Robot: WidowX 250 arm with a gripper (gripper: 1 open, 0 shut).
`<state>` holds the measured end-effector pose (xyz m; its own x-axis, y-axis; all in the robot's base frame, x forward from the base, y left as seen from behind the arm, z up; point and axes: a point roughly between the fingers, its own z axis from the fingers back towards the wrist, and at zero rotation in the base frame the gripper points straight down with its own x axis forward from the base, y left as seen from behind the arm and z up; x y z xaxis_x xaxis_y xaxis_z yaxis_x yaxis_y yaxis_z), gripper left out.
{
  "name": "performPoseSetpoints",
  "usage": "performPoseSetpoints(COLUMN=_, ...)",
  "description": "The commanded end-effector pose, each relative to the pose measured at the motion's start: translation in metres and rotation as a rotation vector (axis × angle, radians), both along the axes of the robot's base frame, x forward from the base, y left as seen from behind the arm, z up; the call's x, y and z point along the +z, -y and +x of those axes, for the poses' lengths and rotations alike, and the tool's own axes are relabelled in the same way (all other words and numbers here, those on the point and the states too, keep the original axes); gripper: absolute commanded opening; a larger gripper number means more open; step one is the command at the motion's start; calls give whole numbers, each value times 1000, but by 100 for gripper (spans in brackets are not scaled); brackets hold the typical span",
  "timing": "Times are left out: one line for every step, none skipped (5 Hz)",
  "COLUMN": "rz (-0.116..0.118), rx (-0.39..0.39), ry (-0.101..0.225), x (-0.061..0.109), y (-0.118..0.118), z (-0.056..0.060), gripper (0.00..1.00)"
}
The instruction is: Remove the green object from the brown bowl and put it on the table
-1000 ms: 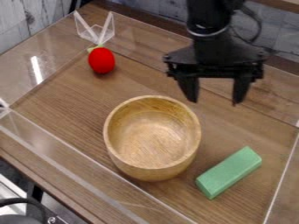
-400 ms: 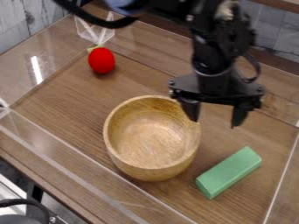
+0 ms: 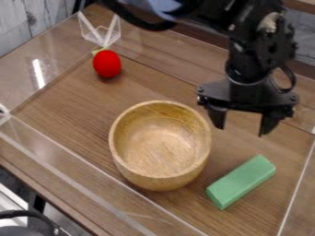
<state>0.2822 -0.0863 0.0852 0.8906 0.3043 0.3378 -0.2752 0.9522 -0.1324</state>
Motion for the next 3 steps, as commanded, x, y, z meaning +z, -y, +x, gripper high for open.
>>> performPoseSetpoints(rz=-5, rx=-8, ry=34, x=5, y=-7, z=4, gripper=100)
performPoseSetpoints(rz=4, rx=-16, ry=23, x=-4, y=-12, z=3, gripper=100)
performPoseSetpoints(rz=11, rx=-74, ry=11, x=-5, y=-15, z=-2, gripper=100)
